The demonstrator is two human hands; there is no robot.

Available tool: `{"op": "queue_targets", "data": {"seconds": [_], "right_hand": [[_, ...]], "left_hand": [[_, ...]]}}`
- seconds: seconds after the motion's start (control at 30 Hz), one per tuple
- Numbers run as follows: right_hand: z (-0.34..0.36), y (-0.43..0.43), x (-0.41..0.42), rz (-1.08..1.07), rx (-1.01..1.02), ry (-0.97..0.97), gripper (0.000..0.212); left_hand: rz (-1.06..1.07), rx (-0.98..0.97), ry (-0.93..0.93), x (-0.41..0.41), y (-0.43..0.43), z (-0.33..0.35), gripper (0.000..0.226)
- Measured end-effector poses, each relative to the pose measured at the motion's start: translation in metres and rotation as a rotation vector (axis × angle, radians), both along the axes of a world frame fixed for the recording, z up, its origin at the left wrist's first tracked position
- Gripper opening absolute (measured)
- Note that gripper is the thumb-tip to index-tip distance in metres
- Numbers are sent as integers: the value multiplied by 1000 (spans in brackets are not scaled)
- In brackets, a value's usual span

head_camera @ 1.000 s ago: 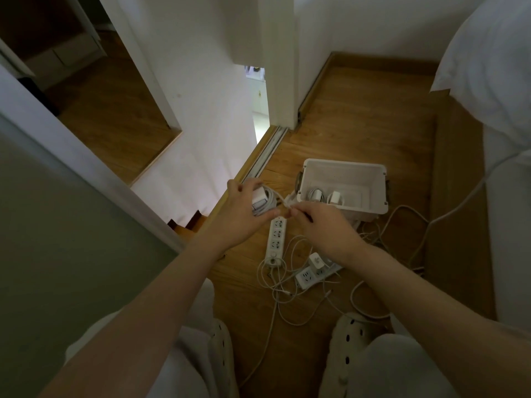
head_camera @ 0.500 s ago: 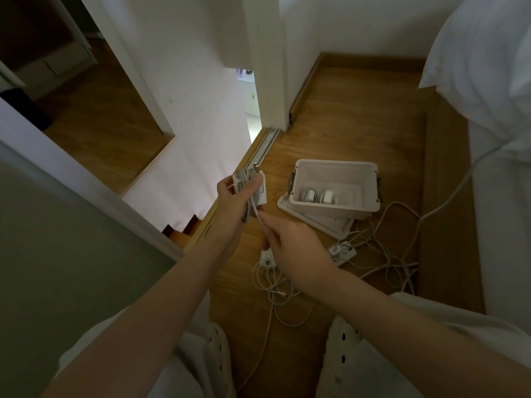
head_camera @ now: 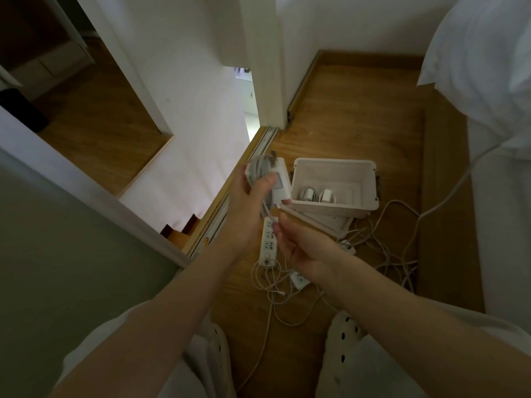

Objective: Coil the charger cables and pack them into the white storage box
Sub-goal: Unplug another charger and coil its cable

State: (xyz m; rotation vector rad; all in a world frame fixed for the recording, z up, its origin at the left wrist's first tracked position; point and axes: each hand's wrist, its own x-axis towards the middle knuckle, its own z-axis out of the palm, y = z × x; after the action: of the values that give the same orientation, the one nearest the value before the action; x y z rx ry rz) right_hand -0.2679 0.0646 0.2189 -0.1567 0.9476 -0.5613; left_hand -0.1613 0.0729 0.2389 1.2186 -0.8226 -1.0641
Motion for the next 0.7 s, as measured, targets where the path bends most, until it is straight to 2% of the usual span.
{"op": "queue_targets", "data": {"seconds": [0.03,0.1,0.2,0.27,0.33,0.5,0.6,0.7], "right_hand": [[0,2,2,20,11,-20,17],[3,4,4,6,27,-73,10],[9,3,3,1,-33,-75,24],[12,1,3,33,-133,-16,24],[13,1,4,54,-242,86,24],[10,9,6,51,-364,298,18],[9,8,3,6,-425,367,18],[7,10,4,5,-524,376,18]], "left_hand": [[-37,1,-52,-3,2,-2,21],[-98,20,-32,-9,6,-4,28],[-88,27,162,-13,6,-1,36],[-55,4,337,-12,4,4,30],[-31,29,461,-9,2,5,37],[-44,163,466,-4,0,2,41],[-150,152,466,3,2,3,43],[-175,151,442,10,3,3,35]]}}
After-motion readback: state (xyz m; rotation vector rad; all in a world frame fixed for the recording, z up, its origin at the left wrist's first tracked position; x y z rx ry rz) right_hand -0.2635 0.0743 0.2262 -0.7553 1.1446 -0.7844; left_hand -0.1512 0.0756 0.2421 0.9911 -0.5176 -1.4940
